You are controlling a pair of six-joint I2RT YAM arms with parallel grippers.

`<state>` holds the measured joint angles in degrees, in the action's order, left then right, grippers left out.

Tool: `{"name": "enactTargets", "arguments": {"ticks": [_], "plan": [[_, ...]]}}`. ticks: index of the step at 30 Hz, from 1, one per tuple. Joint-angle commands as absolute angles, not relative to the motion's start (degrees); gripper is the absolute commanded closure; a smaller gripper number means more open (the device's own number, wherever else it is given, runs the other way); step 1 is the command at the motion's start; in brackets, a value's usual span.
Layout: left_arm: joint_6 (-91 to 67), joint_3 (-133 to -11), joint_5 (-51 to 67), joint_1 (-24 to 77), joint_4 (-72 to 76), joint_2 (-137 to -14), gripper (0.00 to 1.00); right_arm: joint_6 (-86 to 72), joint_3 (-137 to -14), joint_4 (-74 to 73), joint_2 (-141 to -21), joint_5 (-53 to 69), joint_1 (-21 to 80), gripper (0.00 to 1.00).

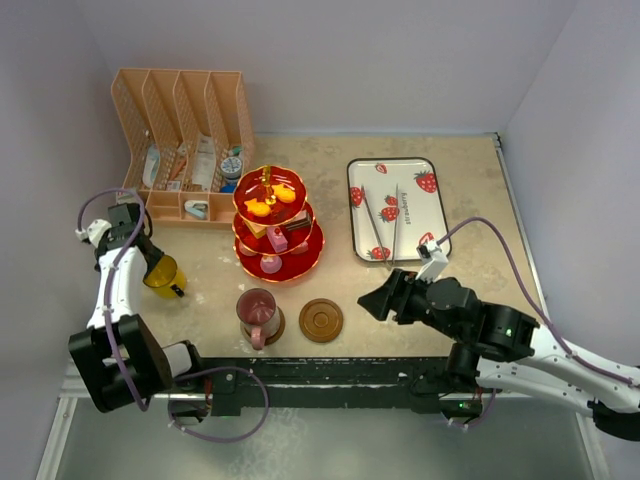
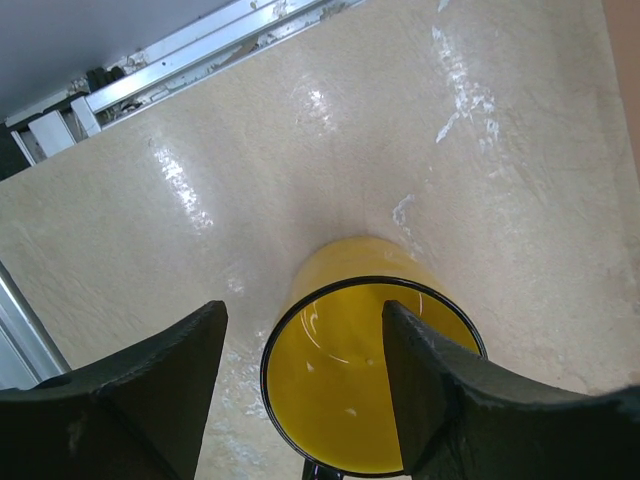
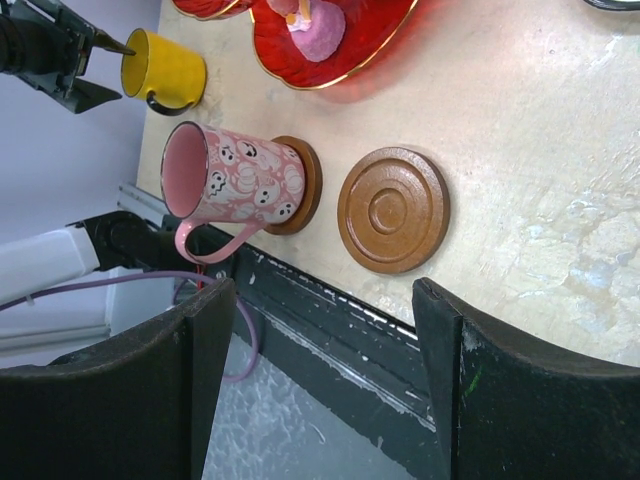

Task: Serve the afternoon tea
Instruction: Pick up the cup at the center of the board.

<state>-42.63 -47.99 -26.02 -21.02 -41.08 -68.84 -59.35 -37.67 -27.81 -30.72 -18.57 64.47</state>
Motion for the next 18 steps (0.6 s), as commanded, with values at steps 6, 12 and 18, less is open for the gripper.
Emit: {"name": "enactTargets", "arguments": {"ticks": [6, 12, 18], "plan": [[-44.9, -47.0, -26.4, -21.7, -39.1, -69.0, 0.45, -60.8, -37.7, -28.0, -31.6, -20.3, 64.3, 0.26], [-46.5, -45.6, -23.6, -21.9, -37.5, -71.2, 0.55, -61.3, -37.0, -28.0, -31.6, -20.2, 64.3, 0.26], [-46.8, -44.2, -22.5, -21.9, -35.9, -69.7, 0.68, -62.2, -36.2, -28.2, -31.6, -20.0, 64.3, 0.26]]}}
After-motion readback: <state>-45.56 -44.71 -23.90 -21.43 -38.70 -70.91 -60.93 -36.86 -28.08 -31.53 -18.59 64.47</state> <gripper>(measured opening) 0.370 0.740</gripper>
